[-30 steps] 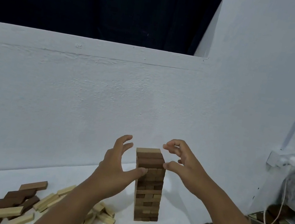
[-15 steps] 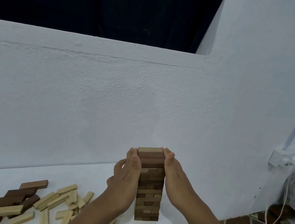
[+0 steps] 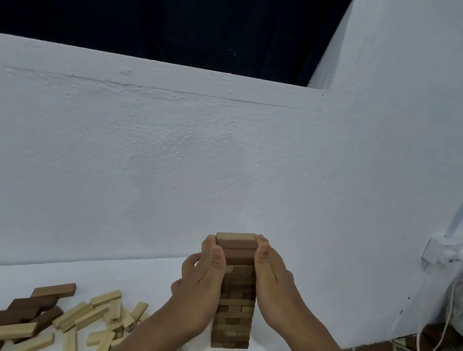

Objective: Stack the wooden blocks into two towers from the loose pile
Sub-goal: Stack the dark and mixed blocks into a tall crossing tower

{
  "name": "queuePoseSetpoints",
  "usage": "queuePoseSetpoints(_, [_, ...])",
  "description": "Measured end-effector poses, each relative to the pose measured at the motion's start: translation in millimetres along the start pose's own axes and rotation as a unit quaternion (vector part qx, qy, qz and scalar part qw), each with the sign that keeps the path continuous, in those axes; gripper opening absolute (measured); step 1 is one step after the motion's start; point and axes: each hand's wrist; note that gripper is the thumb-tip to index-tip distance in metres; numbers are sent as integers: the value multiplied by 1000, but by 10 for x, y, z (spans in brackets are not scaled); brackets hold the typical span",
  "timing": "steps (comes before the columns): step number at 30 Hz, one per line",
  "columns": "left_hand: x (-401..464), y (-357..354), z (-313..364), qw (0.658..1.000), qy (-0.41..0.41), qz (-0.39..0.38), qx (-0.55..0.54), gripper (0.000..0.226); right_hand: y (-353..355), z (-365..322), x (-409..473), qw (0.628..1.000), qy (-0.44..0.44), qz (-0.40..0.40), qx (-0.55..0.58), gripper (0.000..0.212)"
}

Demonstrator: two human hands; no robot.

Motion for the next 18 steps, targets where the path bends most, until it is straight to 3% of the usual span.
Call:
queuePoseSetpoints(6, [-68,78,31,1000,-5,7,-18,79,77,-126,-89,1000,6,20,-10,72])
queuePoseSetpoints(12, [-353,614,37,990,-105,77,-44,59,85,-452,-253,972,179,148,-21,34])
queuePoseSetpoints(18, [-658,1258,-158,981,-125,147,-27,16,-421,-903,-450,958,268,101,-26,23])
Point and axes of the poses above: each hand's wrist, its own x-axis towards the middle knuckle, its own y-axis out of the back of the hand, z = x × y, and after that the axes turned 1 degree about y, right-handed
